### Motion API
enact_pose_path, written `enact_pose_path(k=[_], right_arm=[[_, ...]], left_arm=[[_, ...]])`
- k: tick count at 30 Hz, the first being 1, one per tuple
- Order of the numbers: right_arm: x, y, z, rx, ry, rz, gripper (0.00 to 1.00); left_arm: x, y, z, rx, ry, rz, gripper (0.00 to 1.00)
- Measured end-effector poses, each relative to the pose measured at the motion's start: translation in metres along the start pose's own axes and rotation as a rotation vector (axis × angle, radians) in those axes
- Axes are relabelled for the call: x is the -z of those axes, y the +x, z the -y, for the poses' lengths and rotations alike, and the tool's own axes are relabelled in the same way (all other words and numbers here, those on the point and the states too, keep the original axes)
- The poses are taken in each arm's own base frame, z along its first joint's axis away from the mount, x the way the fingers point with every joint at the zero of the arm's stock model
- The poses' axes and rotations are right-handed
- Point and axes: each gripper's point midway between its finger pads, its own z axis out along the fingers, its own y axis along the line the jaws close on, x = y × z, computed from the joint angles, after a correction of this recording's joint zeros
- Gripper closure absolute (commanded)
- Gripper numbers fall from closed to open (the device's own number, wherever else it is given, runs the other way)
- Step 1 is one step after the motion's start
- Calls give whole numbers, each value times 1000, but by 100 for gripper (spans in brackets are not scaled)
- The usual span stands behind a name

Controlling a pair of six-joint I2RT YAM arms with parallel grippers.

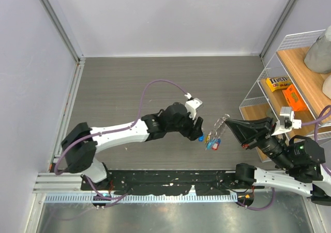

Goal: Put the keys on the keyring

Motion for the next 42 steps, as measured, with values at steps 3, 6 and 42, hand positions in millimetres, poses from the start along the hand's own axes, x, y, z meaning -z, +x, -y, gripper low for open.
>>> enact_pose_path(k=[3, 6, 42], right_arm=[[1, -5, 7, 5, 39, 13, 94], [2, -11, 12, 12, 68, 25, 94], [10, -13, 20, 21, 92, 27, 94]], left_arm=[[-18, 9, -9, 10, -37, -32, 34], [-34, 15, -19, 18, -78, -57, 34], [-123, 61, -55, 37, -338, -307, 50]])
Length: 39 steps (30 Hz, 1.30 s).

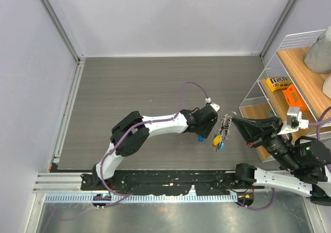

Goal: Put the keys on the keyring

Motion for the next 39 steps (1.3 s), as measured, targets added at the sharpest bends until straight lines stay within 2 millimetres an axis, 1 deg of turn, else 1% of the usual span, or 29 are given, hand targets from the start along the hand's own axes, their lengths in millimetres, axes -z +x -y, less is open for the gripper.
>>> enact_pose_path(k=[5, 10, 23, 28, 31, 34, 37, 38, 39], right_arm=[[1, -1, -2, -2, -13, 2, 94], [3, -2, -2, -6, -19, 6, 94], [4, -1, -3, -7, -31, 5, 94], [5, 0, -4, -7, -38, 5, 94], [6, 1, -3, -8, -39, 7, 94], [6, 1, -4, -9, -45, 7, 94], [7, 1, -5, -10, -50, 8, 94], [7, 1, -5, -11, -52, 9, 94], [7, 1, -5, -11, -53, 9, 94]], left_arm=[[-4, 7, -2, -2, -13, -24, 52], [-8, 10, -3, 6, -25, -36, 54], [-12, 4, 1, 13, -21, -28, 60], [-14, 5, -1, 12, -31, -29, 67], [-15, 5, -2, 12, -37, -27, 74], [-15, 4, -3, 12, -43, -26, 83], [-16, 3, -2, 13, -42, -22, 97], [-16, 2, -1, 14, -41, -20, 100], [-17, 2, -1, 14, -41, -20, 100]])
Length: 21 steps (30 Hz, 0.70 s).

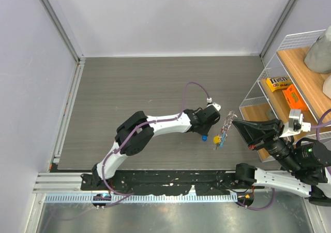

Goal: Put the keys on the keyring

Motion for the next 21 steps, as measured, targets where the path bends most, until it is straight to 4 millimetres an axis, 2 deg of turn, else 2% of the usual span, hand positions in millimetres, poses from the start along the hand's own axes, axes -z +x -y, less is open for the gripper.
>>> enact_pose_path(k=[12, 21], right_arm=[[0, 2, -4, 0, -21, -6, 94], [0, 2, -5, -4, -26, -7, 94]], left_arm=[[0, 2, 0, -3, 18, 18, 100], [16, 25, -6, -30, 54, -1, 100]])
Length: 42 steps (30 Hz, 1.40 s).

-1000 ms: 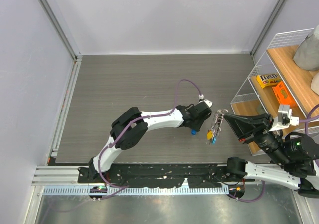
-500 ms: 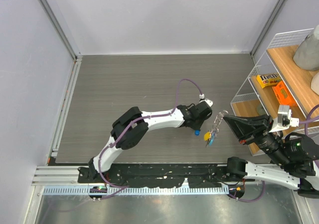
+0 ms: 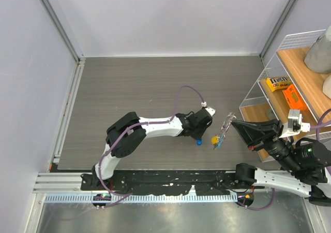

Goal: Put the keys on the keyring

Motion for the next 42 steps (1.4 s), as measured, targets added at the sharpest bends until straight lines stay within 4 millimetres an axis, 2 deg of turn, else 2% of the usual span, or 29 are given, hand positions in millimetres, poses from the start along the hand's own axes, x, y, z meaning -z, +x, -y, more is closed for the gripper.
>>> enact_pose_path(k=[7, 11, 16, 25, 35, 42], right_arm=[[0, 1, -1, -1, -7, -4, 94], [-1, 4, -2, -1, -12, -9, 94], [-1, 5, -4, -3, -20, -12, 94], [-4, 11, -6, -9, -21, -26, 94], [-6, 11, -8, -12, -29, -29, 94], [-7, 13, -9, -10, -30, -35, 94]], left_arm=[[15, 19, -7, -41, 13, -32, 99], [27, 34, -15, -61, 7, -48, 81], [43, 47, -25, -78, -6, -57, 71], [60, 37, -18, -81, 18, -11, 65], [63, 34, -8, -99, 24, 3, 54], [53, 31, -7, -99, 8, 0, 53]])
